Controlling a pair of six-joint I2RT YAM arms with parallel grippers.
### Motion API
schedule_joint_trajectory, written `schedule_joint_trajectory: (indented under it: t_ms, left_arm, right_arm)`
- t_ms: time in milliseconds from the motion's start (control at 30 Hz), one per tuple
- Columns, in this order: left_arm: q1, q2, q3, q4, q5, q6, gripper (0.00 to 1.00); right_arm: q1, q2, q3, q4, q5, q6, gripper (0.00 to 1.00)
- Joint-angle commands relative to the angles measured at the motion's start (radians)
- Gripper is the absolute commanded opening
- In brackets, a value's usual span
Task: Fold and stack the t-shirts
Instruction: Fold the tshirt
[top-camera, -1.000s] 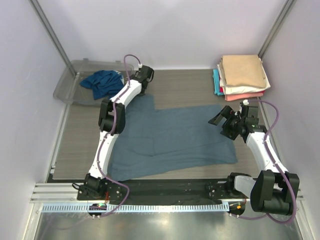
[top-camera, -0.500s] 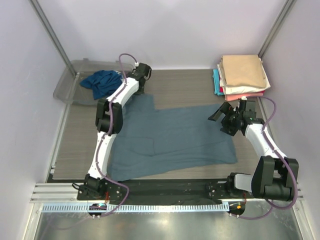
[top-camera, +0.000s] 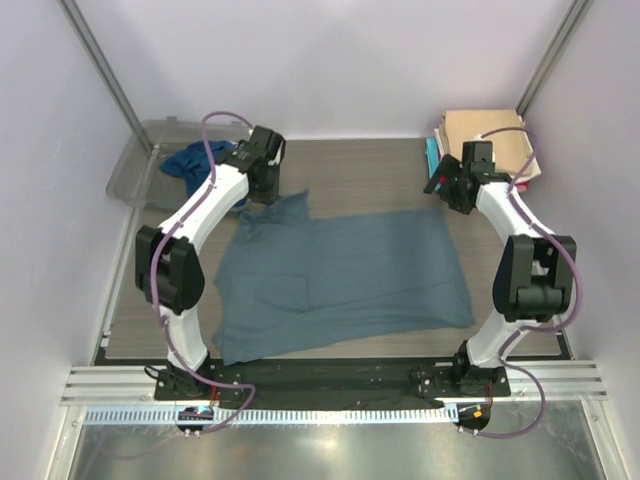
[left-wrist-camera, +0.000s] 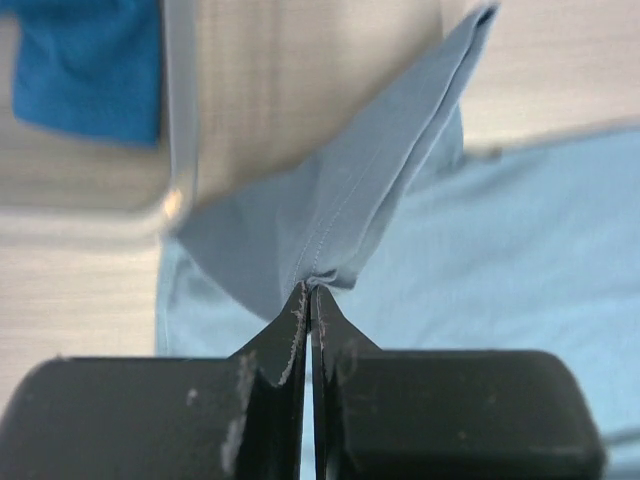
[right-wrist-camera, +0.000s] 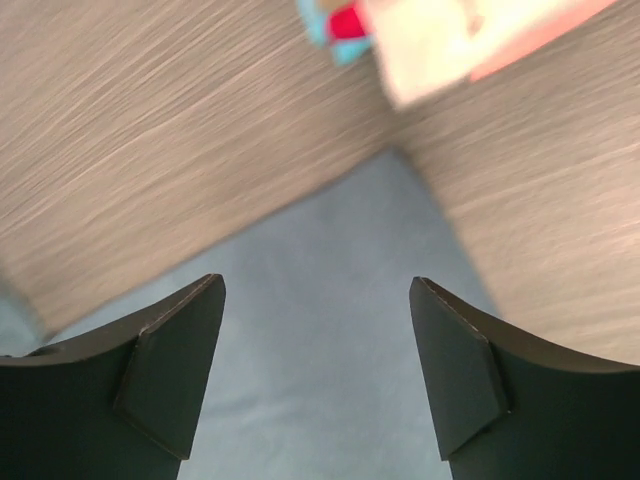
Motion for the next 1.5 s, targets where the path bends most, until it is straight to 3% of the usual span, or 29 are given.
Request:
schedule_joint_trajectory:
  t_ms: [0, 100, 333, 567, 767, 933, 1033, 1333, 1467]
  left_arm:
    - [0.003, -0.104, -0.093, -0.009, 0.073, -0.016, 0.00]
    - [0.003, -0.145, -0.139, 0.011, 0.073, -0.001, 0.00]
    - [0.003, -0.136, -0.145, -0.001, 0.095, 0.007, 0.00]
    - [0.003, -0.152, -0.158, 0.005, 0.093, 0.004, 0.00]
    - [0.003, -0.152, -0.159, 0.001, 0.089, 0.005, 0.00]
    - [0.003, -0.148, -0.159, -0.003, 0.075, 0.005, 0.00]
    - [0.003, -0.152, -0.161, -0.001, 0.063, 0.005, 0.00]
    - [0.003, -0.214, -0.132, -0.030, 0.030, -0.007, 0.00]
    - [0.003, -0.291, -0.188, -0.033, 0.044, -0.033, 0.00]
  right_arm:
    - [0.005, 0.128, 0.117, -0.040, 0.149, -0.052, 0.80]
    - [0.019, 0.234, 0.190, -0.057, 0.203, -0.063, 0.71]
    - [0.036, 0.364, 0.270, -0.060, 0.257, -0.080, 0.65]
    - [0.036, 0.440, 0.305, -0.057, 0.284, -0.100, 0.59]
    - [0.068, 0.461, 0.291, -0.045, 0.283, -0.100, 0.45]
    - [0.084, 0.449, 0.265, -0.039, 0.278, -0.097, 0.22]
    - [0.105, 0.415, 0.222, -0.034, 0.281, -0.090, 0.01]
    - [0.111, 0.268, 0.175, -0.050, 0.332, -0.110, 0.01]
    - [0.111, 0.144, 0.117, -0.054, 0.337, -0.107, 0.01]
